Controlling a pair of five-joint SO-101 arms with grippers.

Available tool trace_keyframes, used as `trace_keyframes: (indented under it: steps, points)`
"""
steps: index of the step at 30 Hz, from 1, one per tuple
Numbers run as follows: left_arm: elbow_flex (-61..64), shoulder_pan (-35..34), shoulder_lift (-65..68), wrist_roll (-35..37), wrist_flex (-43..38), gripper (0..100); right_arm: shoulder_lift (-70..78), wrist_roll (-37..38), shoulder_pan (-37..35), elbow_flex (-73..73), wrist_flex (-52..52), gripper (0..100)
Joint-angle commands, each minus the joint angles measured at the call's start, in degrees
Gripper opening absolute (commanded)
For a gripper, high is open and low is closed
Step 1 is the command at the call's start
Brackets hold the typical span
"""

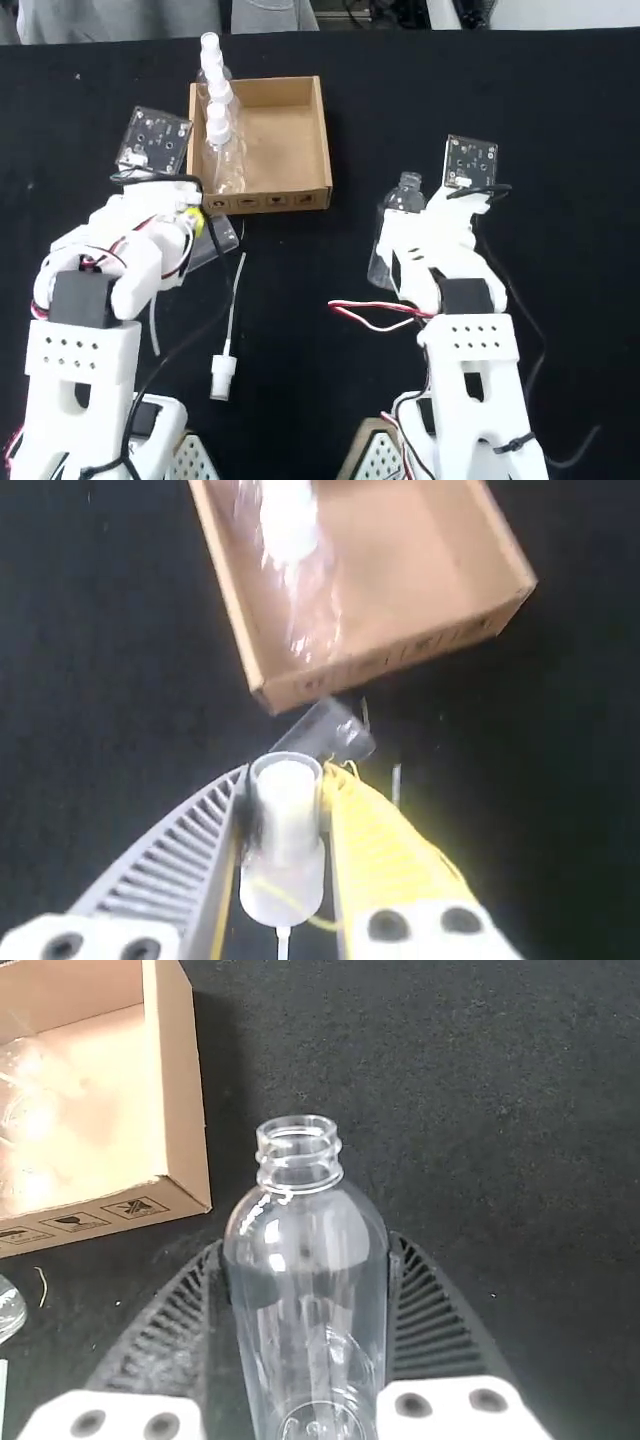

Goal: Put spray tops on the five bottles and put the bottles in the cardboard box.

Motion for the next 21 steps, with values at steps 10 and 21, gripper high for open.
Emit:
trace_keyframes:
  steps: [10, 21]
  points:
    - [-8.22, 2.68, -1.67, 8.26, -8.79, 3, -2.42, 0.70, -1.05, -0.84, 0.26, 5.7]
    - [-10.15, 2.77, -1.67, 14.95, -14.33, 3, -2.51, 3.78, -1.05, -0.75, 0.26, 5.7]
